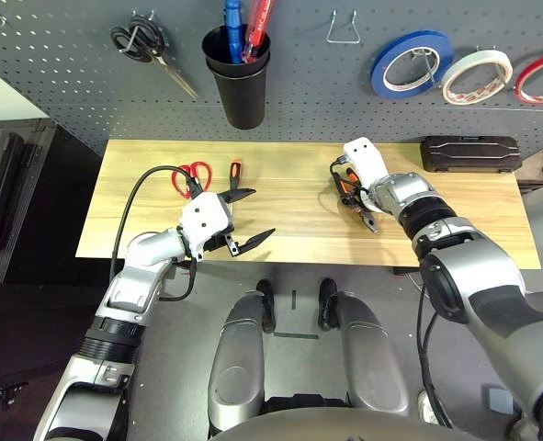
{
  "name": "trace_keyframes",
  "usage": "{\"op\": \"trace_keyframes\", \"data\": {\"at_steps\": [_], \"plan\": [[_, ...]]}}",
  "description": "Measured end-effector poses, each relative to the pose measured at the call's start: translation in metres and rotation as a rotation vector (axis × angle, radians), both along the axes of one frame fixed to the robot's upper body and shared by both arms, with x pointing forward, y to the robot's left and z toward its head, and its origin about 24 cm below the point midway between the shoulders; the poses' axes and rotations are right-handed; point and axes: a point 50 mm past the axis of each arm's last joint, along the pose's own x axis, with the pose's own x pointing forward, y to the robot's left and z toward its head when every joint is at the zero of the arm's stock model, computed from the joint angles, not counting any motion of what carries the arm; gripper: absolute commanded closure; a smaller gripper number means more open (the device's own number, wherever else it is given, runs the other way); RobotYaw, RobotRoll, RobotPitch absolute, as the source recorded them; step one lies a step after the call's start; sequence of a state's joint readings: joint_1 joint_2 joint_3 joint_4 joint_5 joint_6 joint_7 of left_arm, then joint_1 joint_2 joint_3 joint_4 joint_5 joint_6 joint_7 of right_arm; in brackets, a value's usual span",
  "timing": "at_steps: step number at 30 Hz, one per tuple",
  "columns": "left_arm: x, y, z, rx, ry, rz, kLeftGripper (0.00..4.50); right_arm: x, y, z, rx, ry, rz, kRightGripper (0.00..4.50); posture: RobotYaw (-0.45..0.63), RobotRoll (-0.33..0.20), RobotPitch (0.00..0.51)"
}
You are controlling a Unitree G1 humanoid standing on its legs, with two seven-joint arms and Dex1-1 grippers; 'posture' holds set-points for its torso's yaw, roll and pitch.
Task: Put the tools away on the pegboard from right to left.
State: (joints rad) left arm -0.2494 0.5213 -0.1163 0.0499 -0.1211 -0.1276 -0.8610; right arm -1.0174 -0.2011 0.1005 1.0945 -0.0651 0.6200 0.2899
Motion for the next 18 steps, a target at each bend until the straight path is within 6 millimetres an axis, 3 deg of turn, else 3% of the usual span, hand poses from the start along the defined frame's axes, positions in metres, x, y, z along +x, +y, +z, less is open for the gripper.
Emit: {"op": "trace_keyframes", "data": {"at_steps": [5, 13, 18], "plan": [[-0.002, 0.0, 0.01, -0.028, -0.021, 0.0, 0.0, -0.008, -0.012, 0.01, 0.007, -0.136, 0.049, 1.59, 0.17, 0.0, 0.353], [-0.018, -0.015, 0.029, -0.19, -0.055, -0.009, 0.0, -0.057, -0.03, 0.026, 0.019, -0.364, 0.148, 1.59, 0.16, 0.0, 0.285], [-0.022, -0.024, 0.046, -0.284, -0.1, 0.002, 0.0, -0.07, -0.035, 0.041, 0.025, -0.546, 0.193, 1.59, 0.16, 0.0, 0.256]]}}
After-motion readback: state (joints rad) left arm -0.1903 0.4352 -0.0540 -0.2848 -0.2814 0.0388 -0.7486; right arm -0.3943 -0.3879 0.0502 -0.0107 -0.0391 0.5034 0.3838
